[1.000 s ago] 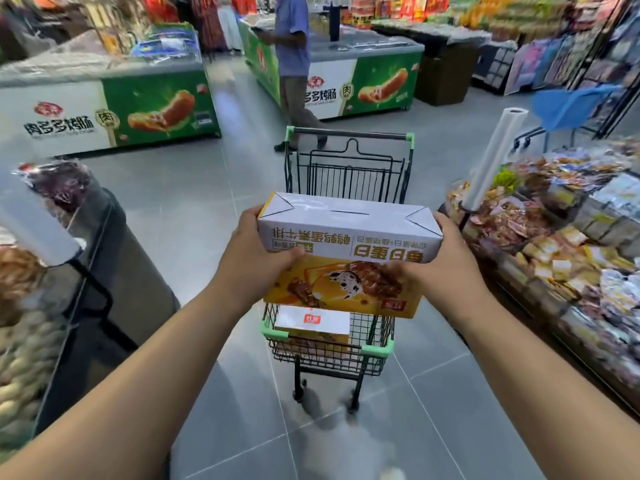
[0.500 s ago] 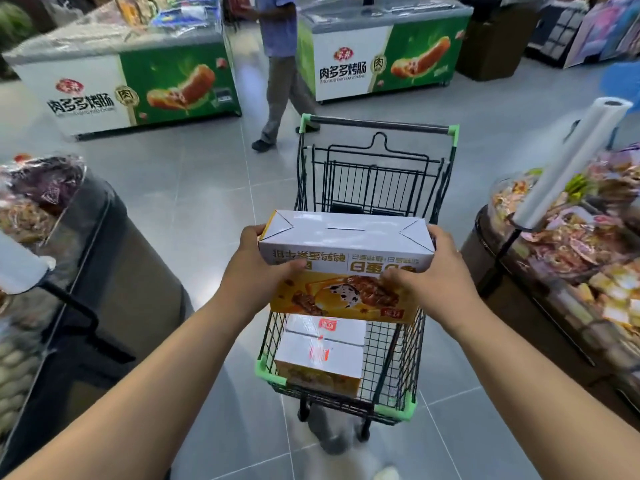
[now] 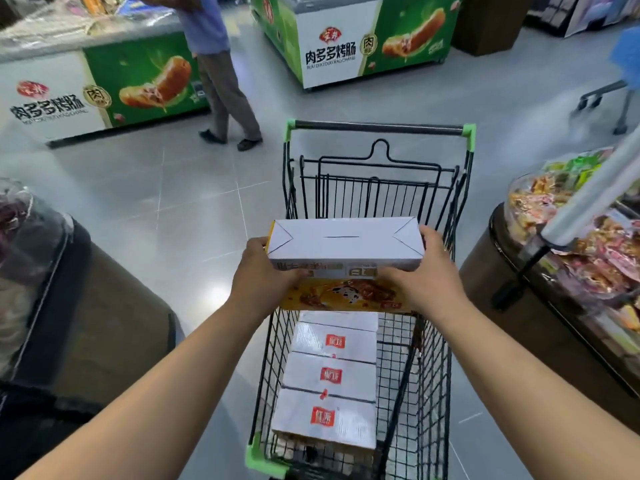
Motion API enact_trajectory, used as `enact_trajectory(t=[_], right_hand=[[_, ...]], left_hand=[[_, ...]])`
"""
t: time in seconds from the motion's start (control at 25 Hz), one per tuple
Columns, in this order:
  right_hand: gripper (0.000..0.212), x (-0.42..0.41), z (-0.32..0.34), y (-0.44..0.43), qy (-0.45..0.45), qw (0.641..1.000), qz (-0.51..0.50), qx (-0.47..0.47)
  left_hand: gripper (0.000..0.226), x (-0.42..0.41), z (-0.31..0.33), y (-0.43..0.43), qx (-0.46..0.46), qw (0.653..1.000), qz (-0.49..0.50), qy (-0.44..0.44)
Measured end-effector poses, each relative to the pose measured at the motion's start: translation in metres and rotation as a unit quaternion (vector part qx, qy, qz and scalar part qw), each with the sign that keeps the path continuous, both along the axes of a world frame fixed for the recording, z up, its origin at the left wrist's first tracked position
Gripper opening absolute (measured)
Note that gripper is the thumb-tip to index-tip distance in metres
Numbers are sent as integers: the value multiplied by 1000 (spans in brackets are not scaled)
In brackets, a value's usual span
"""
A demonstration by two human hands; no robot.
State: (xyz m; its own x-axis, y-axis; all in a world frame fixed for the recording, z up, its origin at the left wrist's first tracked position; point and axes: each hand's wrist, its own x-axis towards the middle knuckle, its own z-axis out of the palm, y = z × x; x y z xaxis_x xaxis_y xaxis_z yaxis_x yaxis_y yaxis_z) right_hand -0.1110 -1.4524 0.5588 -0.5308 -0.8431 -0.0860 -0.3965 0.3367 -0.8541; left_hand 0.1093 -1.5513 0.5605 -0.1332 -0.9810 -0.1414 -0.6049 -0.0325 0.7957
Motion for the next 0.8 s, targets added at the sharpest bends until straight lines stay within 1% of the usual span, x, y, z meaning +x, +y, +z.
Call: enact_trajectory(t=[0.08, 0.16, 0.36, 0.56, 0.64, 0.76, 0.8], right_hand=[[89, 1, -7, -24, -35, 999, -18, 0], [88, 0, -16, -53, -70, 996, -55, 1], [77, -5, -38, -113, -142, 982, -121, 26], [71, -24, -76, -153, -223, 961, -154, 63], [62, -34, -91, -167, -231, 957, -154, 81], [46, -47, -118, -185, -233, 956, -148, 100], [45, -51, -129, -190, -234, 955, -148, 105]], left_hand=[[72, -6, -9, -29, 6, 1000, -17, -17], [71, -11, -18, -65, 22, 999, -46, -15], [68, -27, -46, -145, 74, 993, -94, 1], [58, -47, -86, -190, 153, 983, -94, 34], [63, -54, -103, -201, 180, 979, -85, 43], [87, -62, -136, -214, 199, 977, -69, 37], [90, -64, -149, -216, 205, 976, -64, 35]])
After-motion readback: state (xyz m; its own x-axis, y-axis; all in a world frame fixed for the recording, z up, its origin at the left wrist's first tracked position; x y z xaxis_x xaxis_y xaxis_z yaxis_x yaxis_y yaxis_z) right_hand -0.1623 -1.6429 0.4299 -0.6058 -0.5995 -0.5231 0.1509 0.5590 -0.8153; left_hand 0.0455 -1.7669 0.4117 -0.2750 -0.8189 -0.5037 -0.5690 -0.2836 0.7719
